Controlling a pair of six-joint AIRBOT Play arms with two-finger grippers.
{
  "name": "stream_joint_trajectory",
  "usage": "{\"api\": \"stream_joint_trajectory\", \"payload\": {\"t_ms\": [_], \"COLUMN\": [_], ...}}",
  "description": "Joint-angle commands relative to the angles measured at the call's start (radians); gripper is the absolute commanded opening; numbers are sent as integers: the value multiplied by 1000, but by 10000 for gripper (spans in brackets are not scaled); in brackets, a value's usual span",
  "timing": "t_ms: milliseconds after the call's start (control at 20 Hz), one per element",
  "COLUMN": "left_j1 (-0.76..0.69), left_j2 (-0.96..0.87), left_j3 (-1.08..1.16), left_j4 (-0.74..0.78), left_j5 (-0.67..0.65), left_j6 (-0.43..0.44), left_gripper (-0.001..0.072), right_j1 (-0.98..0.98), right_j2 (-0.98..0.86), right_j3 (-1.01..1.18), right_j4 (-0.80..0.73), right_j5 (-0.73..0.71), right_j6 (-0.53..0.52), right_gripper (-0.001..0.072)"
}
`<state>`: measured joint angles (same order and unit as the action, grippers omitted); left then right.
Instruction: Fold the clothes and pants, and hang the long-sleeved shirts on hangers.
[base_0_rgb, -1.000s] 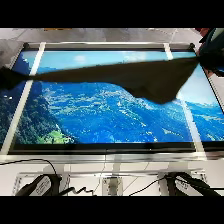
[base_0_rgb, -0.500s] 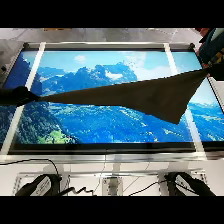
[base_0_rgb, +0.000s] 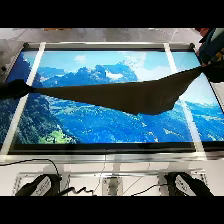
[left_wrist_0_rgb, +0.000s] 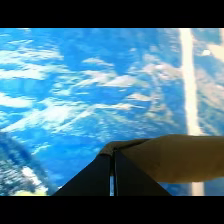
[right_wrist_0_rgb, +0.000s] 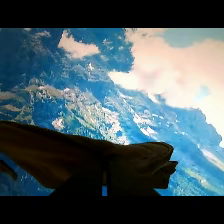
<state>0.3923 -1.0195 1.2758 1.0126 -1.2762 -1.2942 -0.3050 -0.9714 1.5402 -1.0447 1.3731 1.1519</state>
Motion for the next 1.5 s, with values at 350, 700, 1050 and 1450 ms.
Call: {"api": "stream_joint_trajectory", "payload": {"t_ms": [350,700,1050,1450], "left_j1": [-1,-199,-625,-898], "left_j2": [-7,-6,-7,-8], "left_j3": [-562,-570,-570,-572], "left_j4": [70,-192,-213,-214], "left_j5": [254,233,320,650], "left_j6": [101,287,293,288], "left_gripper": [405,493,494,494], "right_j1": [0,0,0,0], "right_j2": [3,3,3,3], "right_j3": [-768,-842,-842,-842], "right_j4": [50,80,80,80], "right_j5": [-37,-185,-184,-168], "right_j6": [-21,-21,-20,-20], "right_gripper": [11,11,11,11]}}
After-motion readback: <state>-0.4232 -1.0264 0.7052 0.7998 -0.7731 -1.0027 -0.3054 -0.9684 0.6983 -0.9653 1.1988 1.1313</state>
